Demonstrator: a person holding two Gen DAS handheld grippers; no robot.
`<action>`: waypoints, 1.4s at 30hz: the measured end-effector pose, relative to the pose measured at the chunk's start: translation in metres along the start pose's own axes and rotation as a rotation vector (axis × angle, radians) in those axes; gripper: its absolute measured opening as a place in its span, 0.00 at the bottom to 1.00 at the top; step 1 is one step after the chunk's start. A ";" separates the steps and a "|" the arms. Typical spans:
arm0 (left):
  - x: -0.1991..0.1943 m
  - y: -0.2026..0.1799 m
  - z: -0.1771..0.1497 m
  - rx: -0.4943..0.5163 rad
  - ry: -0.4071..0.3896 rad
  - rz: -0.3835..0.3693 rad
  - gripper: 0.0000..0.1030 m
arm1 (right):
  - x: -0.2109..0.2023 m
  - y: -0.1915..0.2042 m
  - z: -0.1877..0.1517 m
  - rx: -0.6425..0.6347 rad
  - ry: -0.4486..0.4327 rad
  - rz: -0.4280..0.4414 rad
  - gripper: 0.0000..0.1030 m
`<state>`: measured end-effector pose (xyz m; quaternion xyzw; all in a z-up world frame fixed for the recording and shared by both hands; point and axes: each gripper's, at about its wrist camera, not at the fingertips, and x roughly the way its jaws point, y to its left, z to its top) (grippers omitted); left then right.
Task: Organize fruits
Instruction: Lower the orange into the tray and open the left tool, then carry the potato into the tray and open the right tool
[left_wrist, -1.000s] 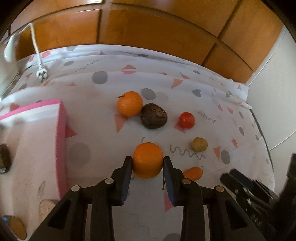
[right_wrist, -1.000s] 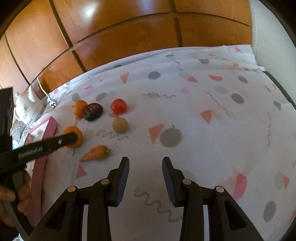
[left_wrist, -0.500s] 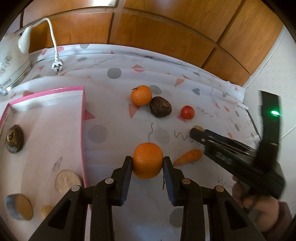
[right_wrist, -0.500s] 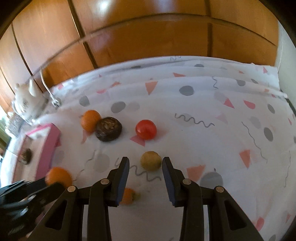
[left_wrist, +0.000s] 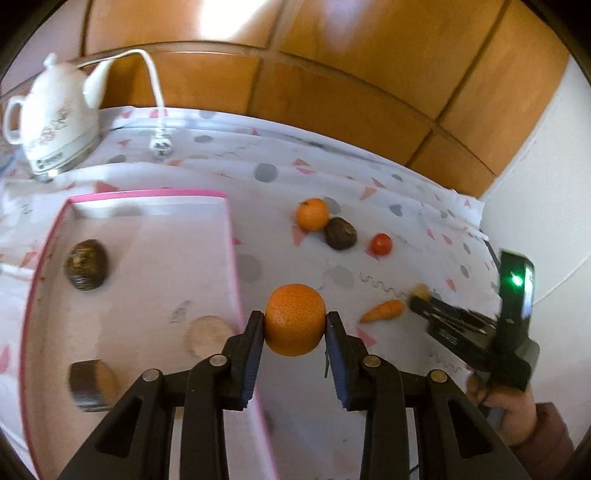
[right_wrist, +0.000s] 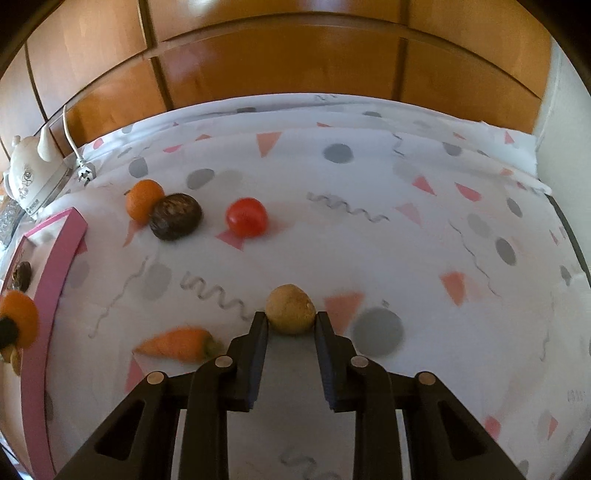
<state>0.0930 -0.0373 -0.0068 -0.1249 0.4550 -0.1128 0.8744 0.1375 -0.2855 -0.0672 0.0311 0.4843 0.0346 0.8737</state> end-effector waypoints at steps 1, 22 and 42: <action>-0.003 0.005 0.000 -0.010 -0.005 0.003 0.33 | -0.003 -0.004 -0.004 0.008 0.000 -0.004 0.25; -0.011 0.086 -0.002 -0.136 -0.084 0.271 0.43 | -0.022 -0.016 -0.037 0.000 -0.021 -0.047 0.25; -0.057 0.076 -0.036 -0.109 -0.100 0.219 0.50 | -0.027 -0.012 -0.038 -0.007 -0.023 -0.065 0.24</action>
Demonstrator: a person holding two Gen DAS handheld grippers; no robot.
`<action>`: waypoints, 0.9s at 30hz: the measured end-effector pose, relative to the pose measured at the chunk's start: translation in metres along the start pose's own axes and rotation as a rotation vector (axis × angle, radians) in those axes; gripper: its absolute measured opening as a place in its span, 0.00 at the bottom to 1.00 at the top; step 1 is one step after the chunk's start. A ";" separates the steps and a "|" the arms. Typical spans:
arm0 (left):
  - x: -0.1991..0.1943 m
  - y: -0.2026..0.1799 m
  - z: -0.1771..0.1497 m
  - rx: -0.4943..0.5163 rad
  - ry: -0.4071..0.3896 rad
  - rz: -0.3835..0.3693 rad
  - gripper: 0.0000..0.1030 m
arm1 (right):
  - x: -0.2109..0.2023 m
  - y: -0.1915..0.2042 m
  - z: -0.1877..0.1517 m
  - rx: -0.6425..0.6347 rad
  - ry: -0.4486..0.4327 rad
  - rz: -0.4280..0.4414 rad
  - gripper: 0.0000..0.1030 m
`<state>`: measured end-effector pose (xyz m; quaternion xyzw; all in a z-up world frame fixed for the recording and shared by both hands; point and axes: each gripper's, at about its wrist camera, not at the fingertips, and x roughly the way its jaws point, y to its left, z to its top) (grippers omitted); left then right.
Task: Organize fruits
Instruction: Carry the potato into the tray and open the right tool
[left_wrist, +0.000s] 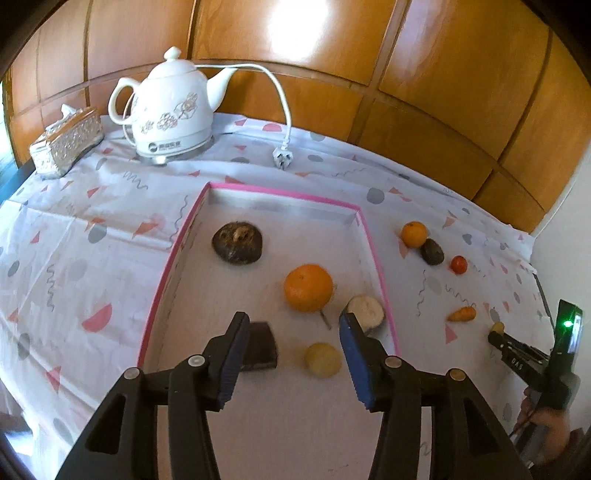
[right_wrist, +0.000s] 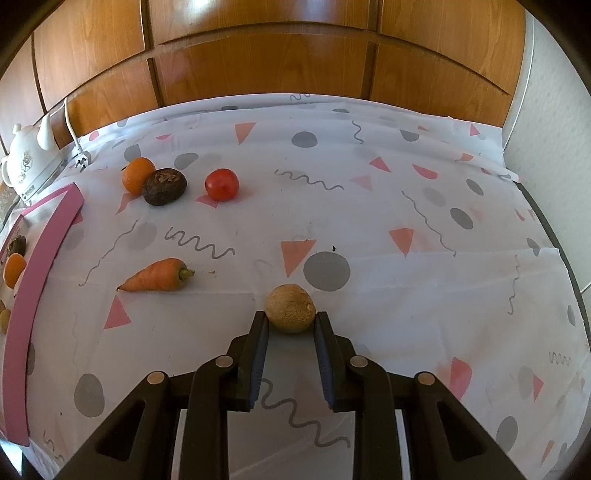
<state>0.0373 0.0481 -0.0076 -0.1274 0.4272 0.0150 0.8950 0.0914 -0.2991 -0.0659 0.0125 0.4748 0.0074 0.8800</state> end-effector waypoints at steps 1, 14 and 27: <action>0.000 0.002 -0.002 -0.004 0.003 0.003 0.50 | -0.001 0.000 0.000 0.002 0.001 0.000 0.24; -0.016 0.050 -0.007 -0.098 -0.035 0.063 0.50 | -0.045 0.036 0.005 -0.053 -0.068 0.163 0.24; -0.019 0.057 -0.014 -0.111 -0.030 0.076 0.51 | -0.081 0.188 -0.007 -0.405 -0.072 0.481 0.24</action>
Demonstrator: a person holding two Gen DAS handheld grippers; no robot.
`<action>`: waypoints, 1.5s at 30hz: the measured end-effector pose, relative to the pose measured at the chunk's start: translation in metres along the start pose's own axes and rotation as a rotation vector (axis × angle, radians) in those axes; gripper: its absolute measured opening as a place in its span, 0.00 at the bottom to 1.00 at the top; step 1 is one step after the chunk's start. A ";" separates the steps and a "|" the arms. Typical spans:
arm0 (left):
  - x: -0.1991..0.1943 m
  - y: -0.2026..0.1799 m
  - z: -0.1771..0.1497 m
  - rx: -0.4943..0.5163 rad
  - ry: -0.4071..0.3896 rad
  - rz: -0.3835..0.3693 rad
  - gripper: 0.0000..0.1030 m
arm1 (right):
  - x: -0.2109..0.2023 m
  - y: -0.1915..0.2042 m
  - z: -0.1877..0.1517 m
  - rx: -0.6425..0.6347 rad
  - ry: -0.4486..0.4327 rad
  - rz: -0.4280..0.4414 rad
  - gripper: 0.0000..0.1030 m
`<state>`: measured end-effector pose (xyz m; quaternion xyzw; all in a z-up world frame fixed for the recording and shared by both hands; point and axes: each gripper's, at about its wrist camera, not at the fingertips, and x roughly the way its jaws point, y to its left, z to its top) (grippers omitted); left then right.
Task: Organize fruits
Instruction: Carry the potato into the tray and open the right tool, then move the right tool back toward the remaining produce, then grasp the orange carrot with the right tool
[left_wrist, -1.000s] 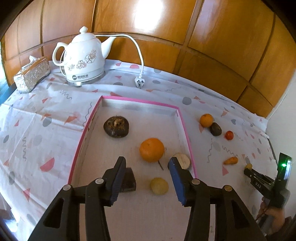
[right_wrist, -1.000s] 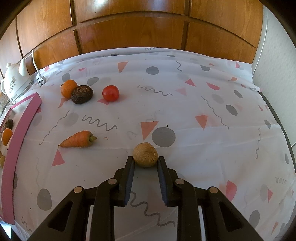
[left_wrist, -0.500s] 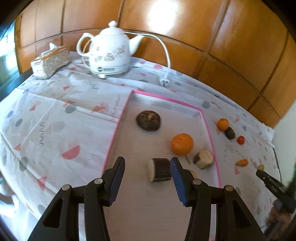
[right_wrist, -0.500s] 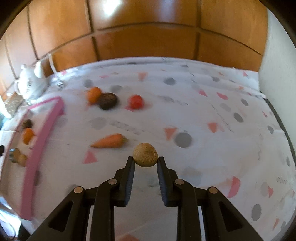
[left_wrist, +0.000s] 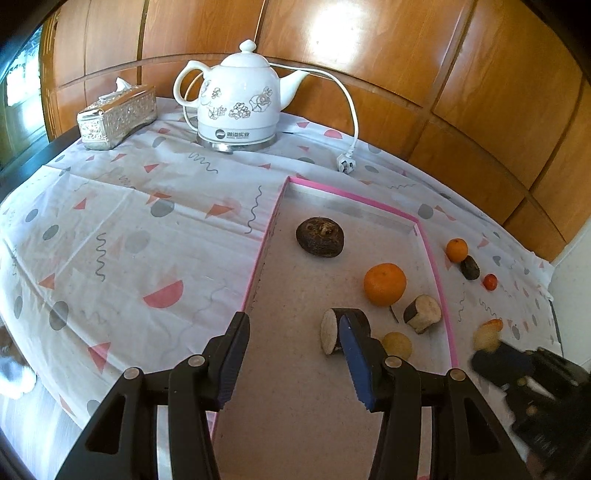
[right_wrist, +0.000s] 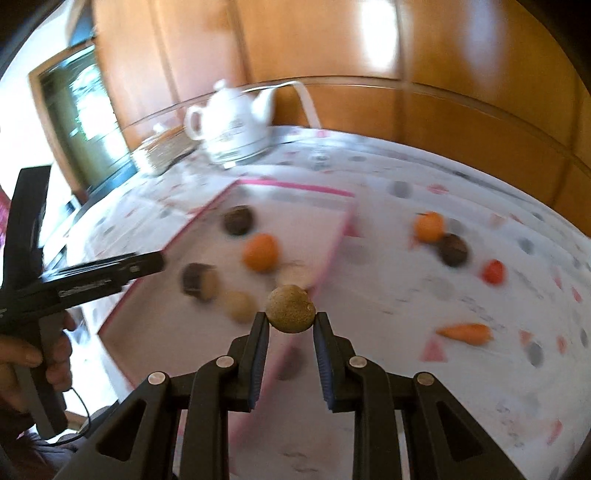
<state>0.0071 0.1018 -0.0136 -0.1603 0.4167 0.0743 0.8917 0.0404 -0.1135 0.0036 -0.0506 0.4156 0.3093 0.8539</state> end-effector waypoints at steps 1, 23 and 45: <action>0.000 0.000 0.000 0.002 0.001 0.001 0.52 | 0.005 0.007 0.001 -0.016 0.007 0.008 0.24; 0.003 -0.013 -0.005 0.028 0.018 -0.022 0.56 | 0.024 0.012 0.002 0.063 0.022 -0.005 0.29; 0.005 -0.087 -0.016 0.225 0.045 -0.106 0.56 | -0.024 -0.130 -0.055 0.461 0.004 -0.260 0.29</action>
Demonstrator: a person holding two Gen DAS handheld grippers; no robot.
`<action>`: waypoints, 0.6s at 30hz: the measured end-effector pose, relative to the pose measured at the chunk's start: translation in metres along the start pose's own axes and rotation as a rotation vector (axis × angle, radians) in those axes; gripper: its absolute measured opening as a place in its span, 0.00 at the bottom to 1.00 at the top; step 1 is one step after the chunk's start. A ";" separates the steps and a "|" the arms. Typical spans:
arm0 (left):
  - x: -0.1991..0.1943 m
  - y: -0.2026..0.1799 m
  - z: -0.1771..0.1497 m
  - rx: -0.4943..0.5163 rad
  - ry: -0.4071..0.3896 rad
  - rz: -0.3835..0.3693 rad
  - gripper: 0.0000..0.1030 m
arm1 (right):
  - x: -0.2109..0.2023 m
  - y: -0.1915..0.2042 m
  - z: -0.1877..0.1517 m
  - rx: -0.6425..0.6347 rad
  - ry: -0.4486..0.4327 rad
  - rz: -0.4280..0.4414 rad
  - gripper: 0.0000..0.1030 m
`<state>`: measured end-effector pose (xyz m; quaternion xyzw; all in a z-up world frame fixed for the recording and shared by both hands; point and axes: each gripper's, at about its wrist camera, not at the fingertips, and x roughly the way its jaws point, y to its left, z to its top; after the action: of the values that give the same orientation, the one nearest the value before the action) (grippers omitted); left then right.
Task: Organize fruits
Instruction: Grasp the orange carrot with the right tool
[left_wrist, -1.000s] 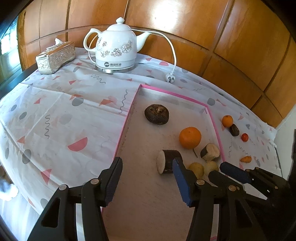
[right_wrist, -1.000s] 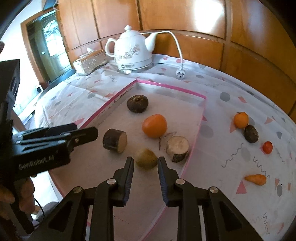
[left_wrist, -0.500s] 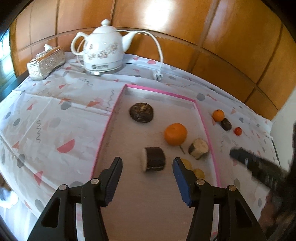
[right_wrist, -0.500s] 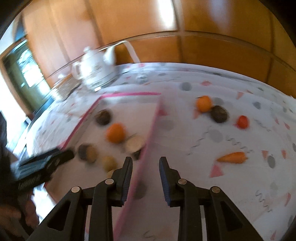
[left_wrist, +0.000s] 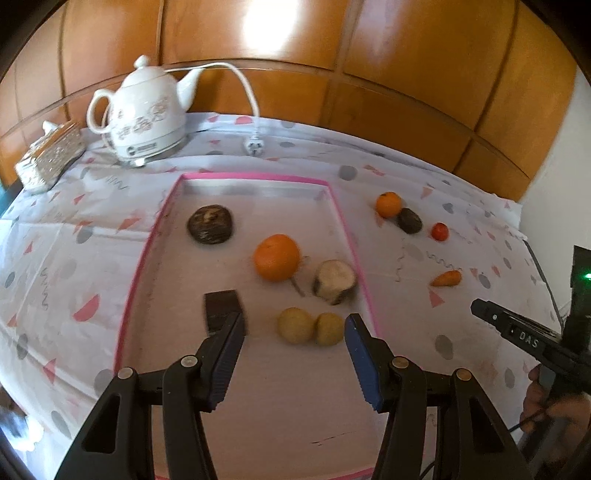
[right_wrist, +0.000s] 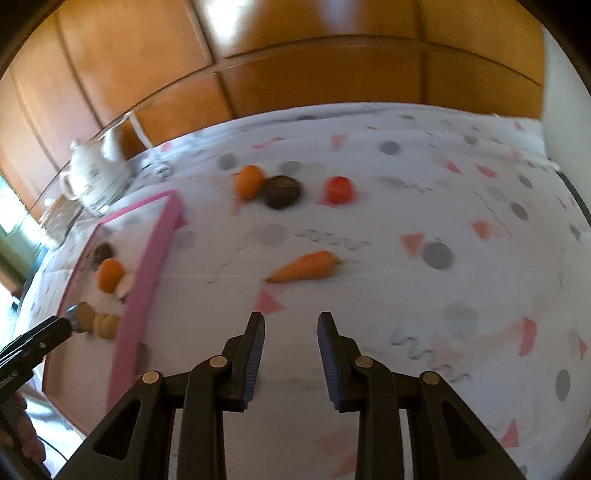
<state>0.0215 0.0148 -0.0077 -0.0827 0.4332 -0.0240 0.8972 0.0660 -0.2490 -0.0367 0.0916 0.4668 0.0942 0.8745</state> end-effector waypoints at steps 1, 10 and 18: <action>0.001 -0.005 0.000 0.012 0.001 -0.004 0.55 | 0.000 -0.007 0.000 0.014 -0.003 -0.012 0.29; 0.010 -0.039 0.005 0.095 0.020 -0.049 0.55 | 0.003 -0.032 0.005 0.065 -0.015 -0.030 0.29; 0.017 -0.054 0.008 0.118 0.029 -0.068 0.55 | 0.013 -0.031 0.004 0.096 0.015 0.074 0.33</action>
<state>0.0397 -0.0392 -0.0065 -0.0440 0.4410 -0.0813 0.8927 0.0791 -0.2756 -0.0521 0.1499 0.4737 0.1047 0.8615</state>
